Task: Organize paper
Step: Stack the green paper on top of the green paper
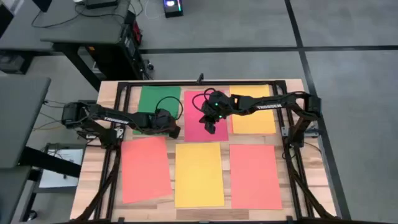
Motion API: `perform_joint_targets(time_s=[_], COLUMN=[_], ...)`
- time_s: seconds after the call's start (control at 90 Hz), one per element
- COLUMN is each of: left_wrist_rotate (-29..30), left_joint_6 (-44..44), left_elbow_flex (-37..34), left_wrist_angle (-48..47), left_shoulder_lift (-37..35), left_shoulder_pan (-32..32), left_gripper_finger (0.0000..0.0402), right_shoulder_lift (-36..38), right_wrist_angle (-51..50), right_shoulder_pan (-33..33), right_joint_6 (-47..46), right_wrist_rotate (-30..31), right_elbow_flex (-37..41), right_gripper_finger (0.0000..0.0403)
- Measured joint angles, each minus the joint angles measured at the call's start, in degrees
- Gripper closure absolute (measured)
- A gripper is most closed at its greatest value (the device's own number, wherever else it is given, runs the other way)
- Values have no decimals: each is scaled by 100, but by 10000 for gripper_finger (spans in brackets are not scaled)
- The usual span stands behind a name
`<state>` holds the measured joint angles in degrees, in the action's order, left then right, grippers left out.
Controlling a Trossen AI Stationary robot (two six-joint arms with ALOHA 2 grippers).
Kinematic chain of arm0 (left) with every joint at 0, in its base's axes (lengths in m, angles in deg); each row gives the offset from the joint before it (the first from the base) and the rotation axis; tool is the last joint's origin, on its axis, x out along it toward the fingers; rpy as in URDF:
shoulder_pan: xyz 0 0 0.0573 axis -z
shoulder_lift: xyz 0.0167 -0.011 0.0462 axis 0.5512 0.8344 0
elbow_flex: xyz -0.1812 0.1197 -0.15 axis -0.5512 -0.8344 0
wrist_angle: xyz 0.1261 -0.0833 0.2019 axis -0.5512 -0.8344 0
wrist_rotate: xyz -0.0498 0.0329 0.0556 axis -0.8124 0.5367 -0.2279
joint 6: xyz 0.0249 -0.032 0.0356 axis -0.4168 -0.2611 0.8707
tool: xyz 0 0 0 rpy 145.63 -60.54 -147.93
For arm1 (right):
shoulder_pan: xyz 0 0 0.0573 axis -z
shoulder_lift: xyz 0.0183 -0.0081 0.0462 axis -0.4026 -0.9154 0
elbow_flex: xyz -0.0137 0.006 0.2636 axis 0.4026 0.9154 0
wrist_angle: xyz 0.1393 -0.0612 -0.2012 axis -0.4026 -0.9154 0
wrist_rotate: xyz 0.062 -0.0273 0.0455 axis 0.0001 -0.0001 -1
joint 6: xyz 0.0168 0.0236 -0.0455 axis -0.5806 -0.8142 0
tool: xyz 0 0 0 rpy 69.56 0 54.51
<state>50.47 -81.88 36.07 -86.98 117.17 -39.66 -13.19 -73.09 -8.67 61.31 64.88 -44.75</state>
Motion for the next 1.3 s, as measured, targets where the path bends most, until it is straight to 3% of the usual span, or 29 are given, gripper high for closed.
perform_joint_targets(time_s=[0.511,1.3], left_wrist_rotate=[331,202], left_joint_6=[-1047,-38], left_elbow_flex=[0,2], left_wrist_angle=[-375,338], left_shoulder_lift=[0,2], left_shoulder_pan=[277,128], left_gripper_finger=[402,402], right_shoulder_lift=[0,-2], right_wrist_angle=[2,0], right_shoulder_pan=[-9,-7], right_joint_6=[97,117], right_wrist_rotate=[2,2], right_elbow_flex=[0,0], right_gripper_finger=[403,403])
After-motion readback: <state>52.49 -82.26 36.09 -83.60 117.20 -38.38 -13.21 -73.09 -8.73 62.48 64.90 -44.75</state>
